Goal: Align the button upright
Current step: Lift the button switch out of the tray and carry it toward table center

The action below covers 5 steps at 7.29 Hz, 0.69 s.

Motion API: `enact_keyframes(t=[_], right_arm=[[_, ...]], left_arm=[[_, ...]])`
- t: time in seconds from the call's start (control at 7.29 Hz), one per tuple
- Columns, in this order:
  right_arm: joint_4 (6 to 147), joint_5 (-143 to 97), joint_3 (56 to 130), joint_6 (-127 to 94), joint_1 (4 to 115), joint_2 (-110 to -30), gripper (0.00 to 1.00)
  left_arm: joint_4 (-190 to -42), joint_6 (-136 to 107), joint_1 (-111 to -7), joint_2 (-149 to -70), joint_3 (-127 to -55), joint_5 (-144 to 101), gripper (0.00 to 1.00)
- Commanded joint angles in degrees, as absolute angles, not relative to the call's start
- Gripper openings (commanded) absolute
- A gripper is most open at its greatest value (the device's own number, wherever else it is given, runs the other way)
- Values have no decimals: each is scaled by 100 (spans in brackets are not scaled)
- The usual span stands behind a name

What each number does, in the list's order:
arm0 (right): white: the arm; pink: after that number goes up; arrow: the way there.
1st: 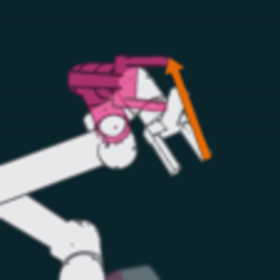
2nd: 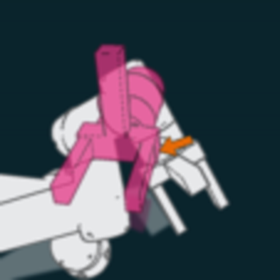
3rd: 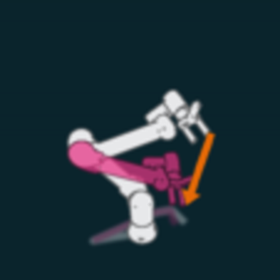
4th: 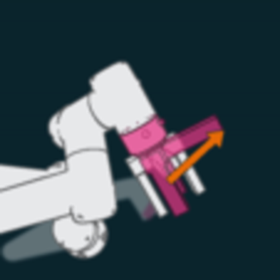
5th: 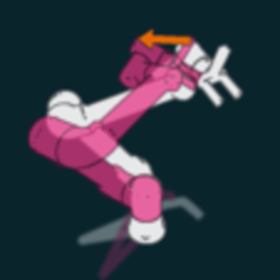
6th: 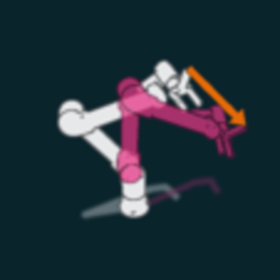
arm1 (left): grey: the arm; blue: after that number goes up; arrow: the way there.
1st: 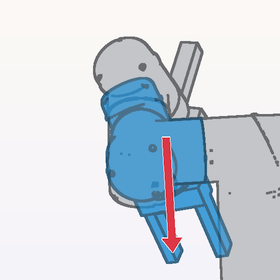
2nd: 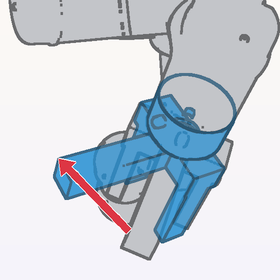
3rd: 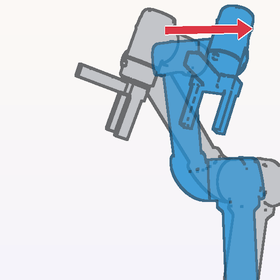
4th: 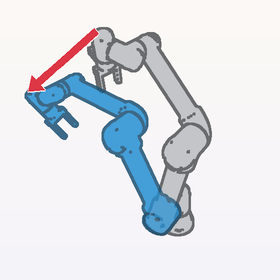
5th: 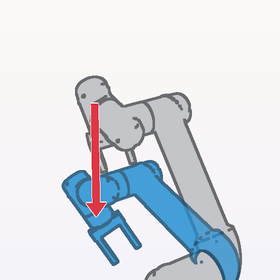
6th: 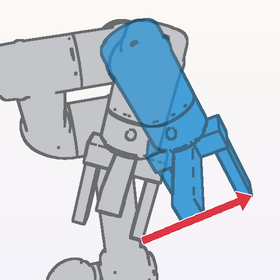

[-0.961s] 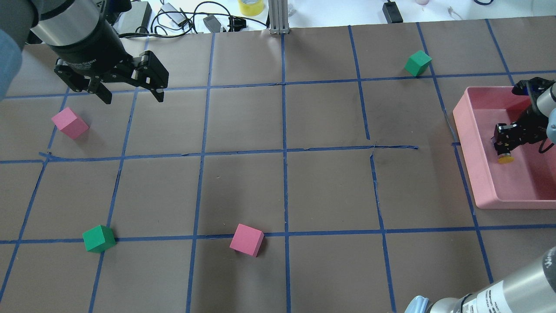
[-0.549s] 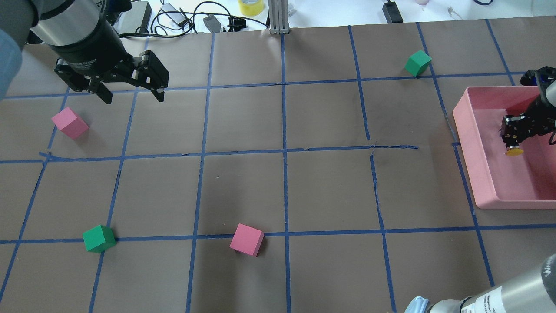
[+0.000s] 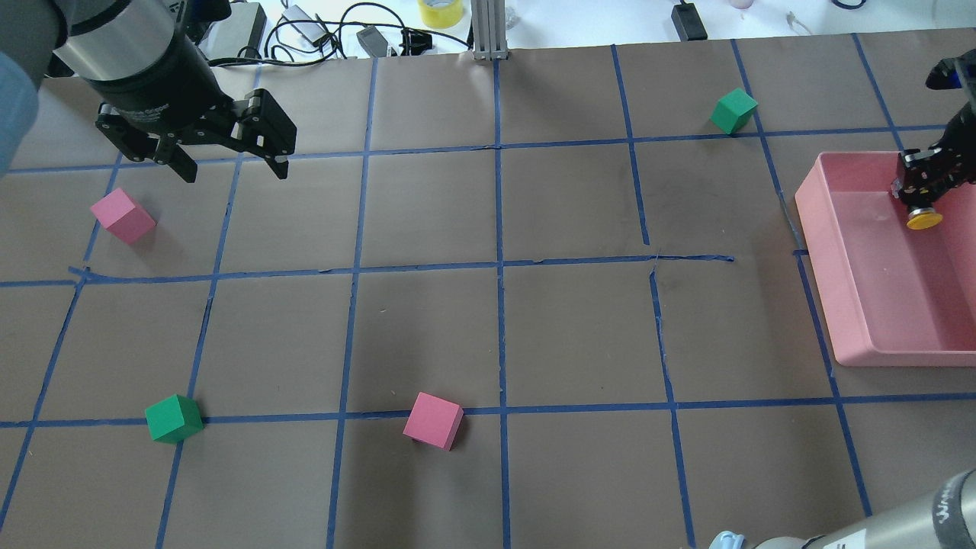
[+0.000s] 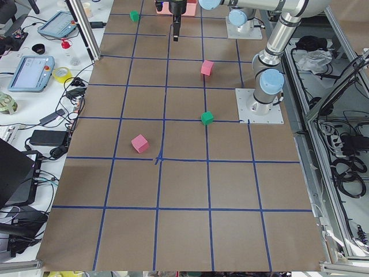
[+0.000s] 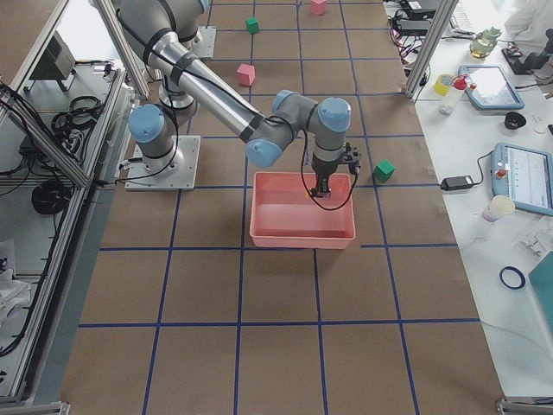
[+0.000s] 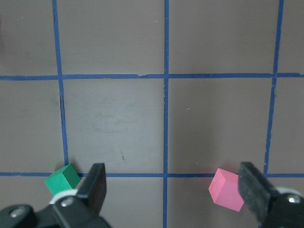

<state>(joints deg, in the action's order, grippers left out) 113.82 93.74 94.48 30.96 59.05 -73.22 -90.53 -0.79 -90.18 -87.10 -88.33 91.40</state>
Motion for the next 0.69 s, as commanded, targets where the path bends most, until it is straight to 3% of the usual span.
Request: enact_keyframes(t=[0.0, 0.55], right_arm=[[10577, 9439, 8783, 3085, 6404, -7435, 0], [10423, 9378, 8771, 1448, 7782, -7524, 0]], left_arm=[[-9053, -79, -9018, -8710, -8833, 9132, 100], [-9053, -79, -9018, -8710, -8833, 9132, 100]])
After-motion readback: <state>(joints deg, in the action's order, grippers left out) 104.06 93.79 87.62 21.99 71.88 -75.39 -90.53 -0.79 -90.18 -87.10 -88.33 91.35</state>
